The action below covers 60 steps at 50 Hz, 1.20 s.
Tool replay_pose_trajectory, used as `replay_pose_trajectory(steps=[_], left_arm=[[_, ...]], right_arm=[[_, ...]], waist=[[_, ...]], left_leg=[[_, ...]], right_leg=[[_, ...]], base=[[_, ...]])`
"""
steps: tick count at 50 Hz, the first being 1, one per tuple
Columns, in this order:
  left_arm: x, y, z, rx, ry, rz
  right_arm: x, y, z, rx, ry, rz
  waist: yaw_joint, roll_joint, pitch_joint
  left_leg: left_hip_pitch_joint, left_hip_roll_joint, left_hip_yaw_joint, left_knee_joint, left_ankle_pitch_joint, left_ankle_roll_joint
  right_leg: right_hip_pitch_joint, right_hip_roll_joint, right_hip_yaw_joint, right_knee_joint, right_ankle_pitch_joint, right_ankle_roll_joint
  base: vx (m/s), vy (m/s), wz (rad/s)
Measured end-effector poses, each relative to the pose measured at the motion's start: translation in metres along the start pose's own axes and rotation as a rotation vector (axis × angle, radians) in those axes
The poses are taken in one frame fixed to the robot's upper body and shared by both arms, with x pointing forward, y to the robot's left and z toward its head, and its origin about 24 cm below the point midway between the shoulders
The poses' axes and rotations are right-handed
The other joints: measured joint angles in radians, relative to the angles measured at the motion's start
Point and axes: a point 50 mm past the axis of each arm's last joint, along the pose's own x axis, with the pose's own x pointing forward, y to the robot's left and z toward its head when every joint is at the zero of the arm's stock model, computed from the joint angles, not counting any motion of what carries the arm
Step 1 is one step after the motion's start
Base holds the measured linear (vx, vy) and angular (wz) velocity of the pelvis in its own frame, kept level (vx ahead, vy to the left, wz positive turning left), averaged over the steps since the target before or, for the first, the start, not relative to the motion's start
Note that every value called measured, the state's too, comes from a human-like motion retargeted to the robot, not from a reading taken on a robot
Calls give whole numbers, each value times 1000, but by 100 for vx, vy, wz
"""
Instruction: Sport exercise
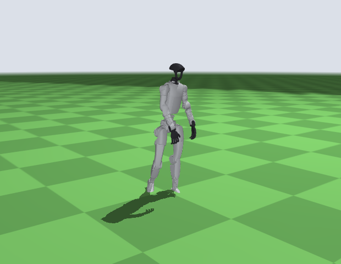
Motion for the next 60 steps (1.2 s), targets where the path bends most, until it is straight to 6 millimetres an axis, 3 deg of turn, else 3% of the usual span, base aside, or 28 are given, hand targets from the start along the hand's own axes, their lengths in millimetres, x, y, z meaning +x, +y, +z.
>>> replay_pose_trajectory(steps=[23, 40, 44, 52, 60], left_arm=[[0, 17, 48, 14, -144, 122], [0, 15, 86, 26, -249, 160], [0, 12, 96, 38, -279, 165], [-1, 4, 115, 76, -338, 163], [-1, -8, 127, 108, -382, 146]], right_arm=[[-5, 5, -28, 233, 13, -106], [-9, 16, -55, 264, 107, -145], [-4, 17, -45, 235, 86, -142], [5, 11, -7, 147, -9, -149], [7, 9, 1, 85, -20, -165]], waist=[[-17, 15, 27], [-5, 18, 43], [3, 22, 44], [18, 20, 51], [29, 3, 67]], left_leg=[[7, -58, -77, -5, 39, 0], [4, -104, -117, -8, 70, 0], [5, -111, -126, -7, 74, 0], [12, -138, -151, -7, 89, 0], [32, -188, -181, -8, 114, 0]], right_leg=[[40, -9, -30, 36, 113, -13], [30, -28, -9, 76, 220, -9], [26, -25, 7, 83, 253, 5], [19, -34, 40, 105, 324, 40], [10, -71, 88, 150, 399, 90]], base=[[-1, 4, 40], [-1, 6, 33], [1, 9, 32], [0, 10, 39], [0, 12, 47]])
